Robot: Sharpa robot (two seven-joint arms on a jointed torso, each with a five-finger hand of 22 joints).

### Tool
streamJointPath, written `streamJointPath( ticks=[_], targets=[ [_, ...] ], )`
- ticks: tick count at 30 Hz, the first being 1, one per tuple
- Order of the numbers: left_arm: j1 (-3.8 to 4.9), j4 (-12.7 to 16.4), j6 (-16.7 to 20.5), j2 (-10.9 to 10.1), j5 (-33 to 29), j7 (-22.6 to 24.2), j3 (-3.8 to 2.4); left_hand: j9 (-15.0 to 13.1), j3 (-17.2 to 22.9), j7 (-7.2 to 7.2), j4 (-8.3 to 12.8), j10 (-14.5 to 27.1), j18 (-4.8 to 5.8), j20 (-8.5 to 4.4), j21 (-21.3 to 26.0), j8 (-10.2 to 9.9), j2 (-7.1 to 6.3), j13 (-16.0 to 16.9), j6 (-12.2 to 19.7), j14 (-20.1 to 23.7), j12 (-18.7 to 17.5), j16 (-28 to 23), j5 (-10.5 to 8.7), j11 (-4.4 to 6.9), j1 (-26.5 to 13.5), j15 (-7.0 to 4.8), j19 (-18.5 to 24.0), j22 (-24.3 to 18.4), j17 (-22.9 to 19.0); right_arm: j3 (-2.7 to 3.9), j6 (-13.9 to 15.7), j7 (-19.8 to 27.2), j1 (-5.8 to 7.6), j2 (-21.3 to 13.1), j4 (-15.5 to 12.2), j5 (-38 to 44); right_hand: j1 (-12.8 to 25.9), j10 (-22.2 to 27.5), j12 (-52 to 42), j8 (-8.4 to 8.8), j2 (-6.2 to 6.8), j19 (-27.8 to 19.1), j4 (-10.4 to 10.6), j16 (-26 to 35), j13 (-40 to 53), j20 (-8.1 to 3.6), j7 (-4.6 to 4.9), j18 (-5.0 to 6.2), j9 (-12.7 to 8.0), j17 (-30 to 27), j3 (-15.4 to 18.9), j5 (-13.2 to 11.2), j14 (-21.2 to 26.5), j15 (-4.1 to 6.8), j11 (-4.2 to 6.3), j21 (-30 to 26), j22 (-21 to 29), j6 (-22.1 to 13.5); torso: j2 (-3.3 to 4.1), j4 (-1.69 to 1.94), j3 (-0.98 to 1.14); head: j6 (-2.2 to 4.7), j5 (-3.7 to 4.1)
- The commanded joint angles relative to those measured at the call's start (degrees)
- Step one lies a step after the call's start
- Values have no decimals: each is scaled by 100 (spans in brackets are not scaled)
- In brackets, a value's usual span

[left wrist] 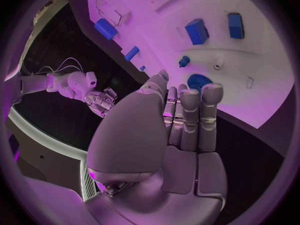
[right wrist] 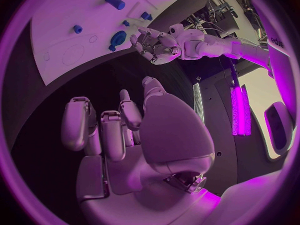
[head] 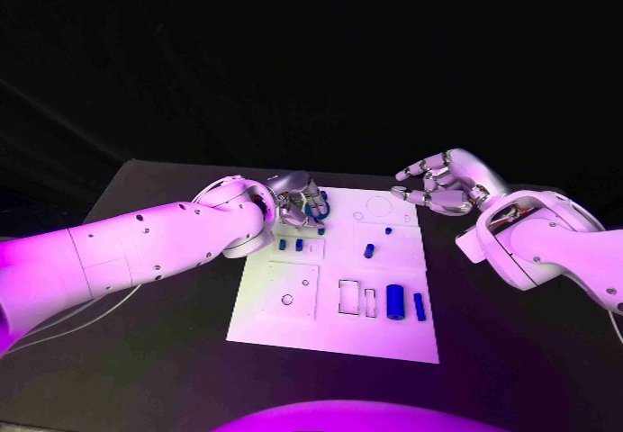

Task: Assemble the parts on the task board

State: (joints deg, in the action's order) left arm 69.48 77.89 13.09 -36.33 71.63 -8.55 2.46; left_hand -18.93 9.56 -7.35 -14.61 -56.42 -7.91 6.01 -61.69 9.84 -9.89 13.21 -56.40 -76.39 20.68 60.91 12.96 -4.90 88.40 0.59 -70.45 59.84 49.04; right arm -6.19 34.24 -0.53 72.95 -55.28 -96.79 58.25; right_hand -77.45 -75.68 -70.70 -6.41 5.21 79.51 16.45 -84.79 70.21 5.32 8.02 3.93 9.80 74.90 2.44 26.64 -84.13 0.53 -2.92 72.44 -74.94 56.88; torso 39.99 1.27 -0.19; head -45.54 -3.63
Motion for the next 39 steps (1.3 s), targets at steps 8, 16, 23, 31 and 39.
streamJointPath(
  ticks=[8, 16, 23, 31, 39],
  targets=[
    [-14, -160, -757, 181, 933, -342, -12, 193, -105, 22, 5, 28, 190, -2, -643, -89, -68, -211, -65, -306, -199, 571, 20, -31, -4, 15, -403, 648, 480, -1, -64, 6, -6, 15, 1, 65, 4, 43, 24, -23, -36, -31, -21, 28, -15, -6, -10, 49, -10, 461, 23, 41, -335, 45, -20, -31, -189, -5, 2, -4, -2, -19, -1],
    [-16, -239, -933, 274, 947, -466, -23, 263, -111, 28, 29, -32, 251, -3, -919, -101, -17, -269, -125, -446, -223, 826, 26, -22, 33, 5, -579, 932, 733, -1, -64, 7, -8, 21, -3, 65, 4, 43, 24, -23, -36, -31, -21, 28, -15, -6, -10, 49, -10, 461, 23, 41, -335, 45, -20, -31, -189, -5, -5, 5, 4, -35, -7],
    [-17, -340, -1052, 366, 956, -494, -23, 325, -2, 62, 73, -166, 283, -18, -1080, -95, 82, -330, -241, -499, -243, 946, 35, 3, 141, -14, -663, 1099, 810, -1, -66, 13, -8, 29, -6, 65, 4, 43, 24, -23, -36, -31, -21, 28, -15, -6, -10, 49, -10, 461, 23, 41, -335, 45, -20, -31, -189, -5, -2, -3, 0, -35, -12],
    [-19, -409, -1042, 457, 953, -531, -24, 421, 156, 33, 94, -394, 378, -58, -1457, -158, 111, -382, -279, -599, -253, 1117, 36, 62, 189, -64, -912, 1499, 970, -1, -52, 26, -9, 38, -14, 65, 4, 42, 23, -24, -38, -27, -20, 26, -14, -6, -10, 48, -11, 466, 23, 55, -337, 45, -20, -28, -192, -6, -2, -6, 6, -26, -14],
    [-19, -433, -1038, 491, 958, -612, -25, 475, 229, 10, 93, -508, 416, -80, -1613, -199, 96, -400, -299, -651, -265, 1176, 34, 83, 171, -85, -1015, 1664, 1012, -1, -50, 24, -9, 33, -29, 65, 5, 40, 21, -26, -48, -25, -16, 26, -13, -7, -10, 47, -12, 468, 19, 64, -337, 45, -19, -27, -194, -5, -4, 0, 6, -31, 7]
  ],
)
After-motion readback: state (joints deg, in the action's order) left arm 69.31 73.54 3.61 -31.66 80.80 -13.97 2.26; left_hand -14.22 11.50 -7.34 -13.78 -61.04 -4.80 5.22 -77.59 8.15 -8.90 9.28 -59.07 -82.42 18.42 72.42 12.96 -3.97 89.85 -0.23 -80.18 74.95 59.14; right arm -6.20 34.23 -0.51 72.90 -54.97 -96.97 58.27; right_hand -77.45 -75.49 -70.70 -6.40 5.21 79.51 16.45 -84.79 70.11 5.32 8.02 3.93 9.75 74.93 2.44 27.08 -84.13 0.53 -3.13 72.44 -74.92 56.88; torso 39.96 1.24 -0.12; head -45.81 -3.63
